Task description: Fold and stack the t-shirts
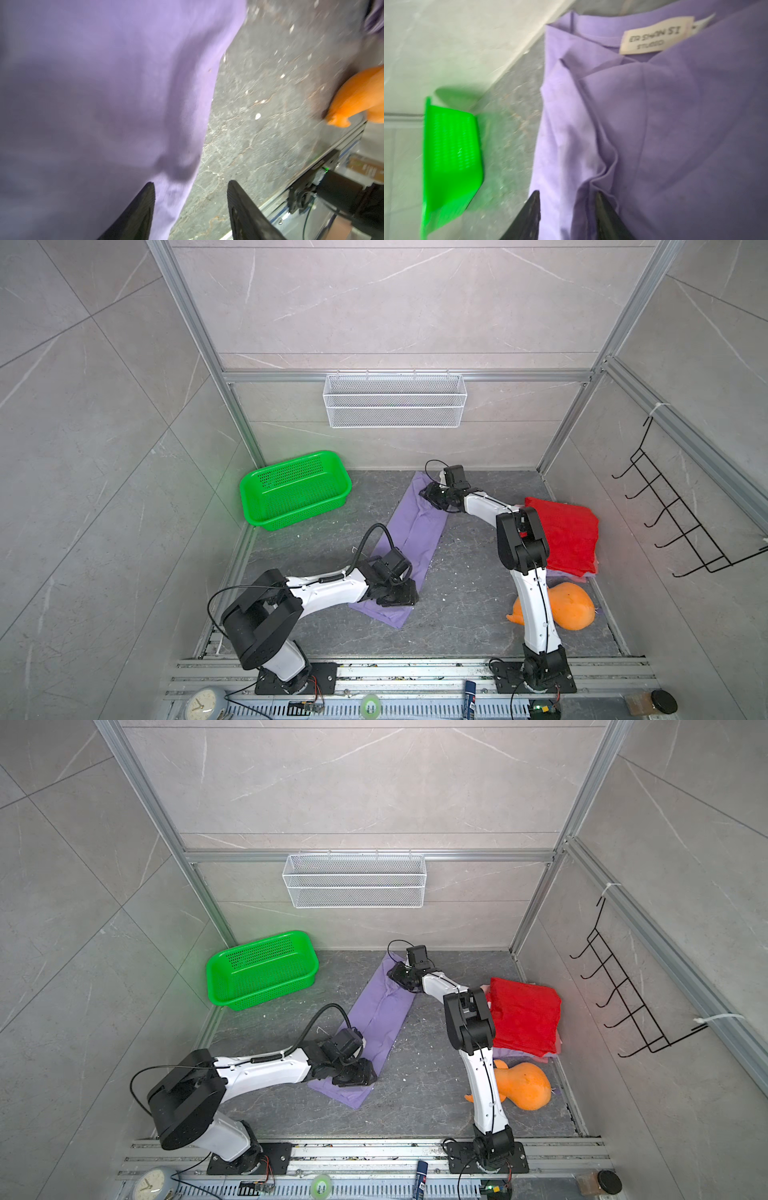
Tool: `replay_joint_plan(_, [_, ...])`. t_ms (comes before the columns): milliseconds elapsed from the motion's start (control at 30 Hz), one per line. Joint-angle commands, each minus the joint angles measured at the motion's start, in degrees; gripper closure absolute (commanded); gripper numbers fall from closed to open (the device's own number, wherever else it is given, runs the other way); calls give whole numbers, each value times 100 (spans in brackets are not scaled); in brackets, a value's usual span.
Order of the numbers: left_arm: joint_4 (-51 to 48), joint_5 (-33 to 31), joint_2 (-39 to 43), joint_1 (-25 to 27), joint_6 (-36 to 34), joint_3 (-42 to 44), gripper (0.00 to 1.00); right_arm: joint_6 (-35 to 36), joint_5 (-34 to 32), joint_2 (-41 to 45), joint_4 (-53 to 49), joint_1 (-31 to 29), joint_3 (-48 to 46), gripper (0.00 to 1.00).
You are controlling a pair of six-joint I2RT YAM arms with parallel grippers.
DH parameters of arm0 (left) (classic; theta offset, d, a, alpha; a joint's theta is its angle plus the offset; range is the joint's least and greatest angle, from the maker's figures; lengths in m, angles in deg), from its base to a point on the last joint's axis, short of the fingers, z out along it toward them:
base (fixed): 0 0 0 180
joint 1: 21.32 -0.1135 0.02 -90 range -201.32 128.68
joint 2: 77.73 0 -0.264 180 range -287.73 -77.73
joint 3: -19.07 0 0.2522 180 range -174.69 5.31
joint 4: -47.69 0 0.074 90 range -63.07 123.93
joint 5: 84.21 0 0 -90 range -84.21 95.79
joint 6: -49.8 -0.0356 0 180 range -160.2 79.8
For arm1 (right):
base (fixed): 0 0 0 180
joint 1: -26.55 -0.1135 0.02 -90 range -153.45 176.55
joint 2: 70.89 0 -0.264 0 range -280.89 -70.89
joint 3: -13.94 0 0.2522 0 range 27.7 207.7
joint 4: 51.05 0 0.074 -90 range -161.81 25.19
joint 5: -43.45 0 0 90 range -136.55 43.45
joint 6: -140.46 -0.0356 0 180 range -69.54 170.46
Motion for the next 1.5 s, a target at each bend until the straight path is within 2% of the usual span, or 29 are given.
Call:
replay_joint_plan(0, [-865,-636,582,-152,-233,-427,39,453,520,535,605,-42,-159,53])
replay_joint_plan(200, [-1206,-1200,764,-631,-800,-370,37,294,-680,1370,-594,-170,-896,52])
replay_joint_plan(267, [-1163,-1263,690,-756,-989,-331,37,209,-960,1496,-686,-319,-1157,52])
replay_joint_plan(400, [-967,-1199,445,-996,-1210,-219,37,70,-1254,1325,-914,-499,-1142,53])
replay_joint_plan(600, [-650,-1208,185,-1061,-1218,58,38,-147,-1688,965,-1337,-589,-889,54])
replay_joint_plan(833, [-210,-858,16,-1061,-920,473,38,-117,-1636,412,-1421,-641,-459,55])
replay_joint_plan(1000, [340,-416,92,-934,-271,1096,39,-14,-1532,-138,-1657,-649,283,55])
replay_joint_plan(1133, [694,-329,121,-367,308,1383,39,89,-1178,-680,-1715,-694,1131,55])
replay_joint_plan(1267, [747,-330,-84,122,531,1113,40,162,-822,-1199,-1716,-720,1989,57])
replay_joint_plan(1367, [635,-426,-57,170,503,853,40,421,-842,-1008,-1748,-711,2063,57])
replay_joint_plan(1467, [204,-743,245,161,298,523,40,801,-902,-310,-1616,-716,1585,56])
